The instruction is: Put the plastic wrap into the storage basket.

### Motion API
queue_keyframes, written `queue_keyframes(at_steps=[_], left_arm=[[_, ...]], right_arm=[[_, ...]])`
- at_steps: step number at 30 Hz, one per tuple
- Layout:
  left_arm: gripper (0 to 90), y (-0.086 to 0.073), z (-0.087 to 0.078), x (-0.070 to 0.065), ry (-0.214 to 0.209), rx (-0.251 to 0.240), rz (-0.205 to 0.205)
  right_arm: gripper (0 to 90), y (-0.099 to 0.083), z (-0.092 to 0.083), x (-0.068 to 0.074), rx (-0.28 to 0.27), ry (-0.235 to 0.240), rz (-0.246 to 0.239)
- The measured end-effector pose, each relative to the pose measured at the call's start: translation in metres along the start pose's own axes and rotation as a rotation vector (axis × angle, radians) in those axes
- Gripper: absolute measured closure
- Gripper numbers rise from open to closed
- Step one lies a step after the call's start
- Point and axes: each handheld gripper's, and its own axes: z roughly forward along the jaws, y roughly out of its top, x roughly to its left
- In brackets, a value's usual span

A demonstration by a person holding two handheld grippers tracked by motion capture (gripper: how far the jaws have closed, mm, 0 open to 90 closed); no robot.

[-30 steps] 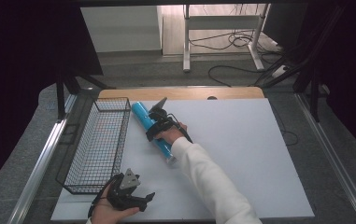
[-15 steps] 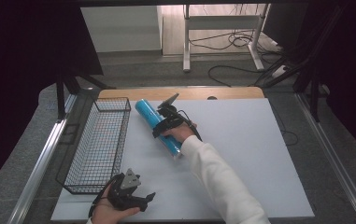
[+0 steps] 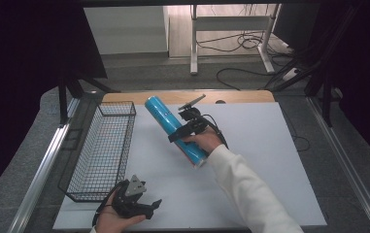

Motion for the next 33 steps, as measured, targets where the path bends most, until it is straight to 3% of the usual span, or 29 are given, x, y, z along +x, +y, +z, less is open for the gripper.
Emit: queue_keyframes(at_steps=[7,12,13,17,22,26,30,31,33], left_arm=[[17.9,0.004,-0.004,0.002,-0.03,-0.059,-0.055],[17.7,0.011,-0.011,0.007,-0.081,-0.138,-0.127],[17.5,0.014,-0.013,0.008,-0.103,-0.175,-0.162],[16.3,0.018,-0.016,0.01,-0.143,-0.212,-0.197],[12.9,0.033,-0.013,0.019,-0.232,-0.267,-0.297],[11.3,0.043,-0.011,0.024,-0.26,-0.3,-0.334],[10.7,0.063,0.0,0.029,-0.325,-0.33,-0.365],[10.7,0.063,0.0,0.029,-0.325,-0.33,-0.365],[10.7,0.075,0.011,0.034,-0.374,-0.364,-0.41]], right_arm=[[31.8,-0.029,-0.029,-0.002,-0.064,0.041,-0.007],[31.8,-0.056,-0.047,-0.002,-0.119,0.1,-0.014],[31.8,-0.067,-0.052,-0.002,-0.138,0.121,-0.009],[31.8,-0.082,-0.056,-0.002,-0.147,0.126,-0.014],[31.8,-0.101,-0.062,-0.002,-0.184,0.129,-0.001],[31.8,-0.109,-0.065,-0.002,-0.202,0.137,-0.002],[31.8,-0.12,-0.069,-0.002,-0.222,0.148,0.005],[31.8,-0.12,-0.069,-0.002,-0.222,0.148,0.005],[31.7,-0.125,-0.07,0.0,-0.228,0.147,-0.006]])
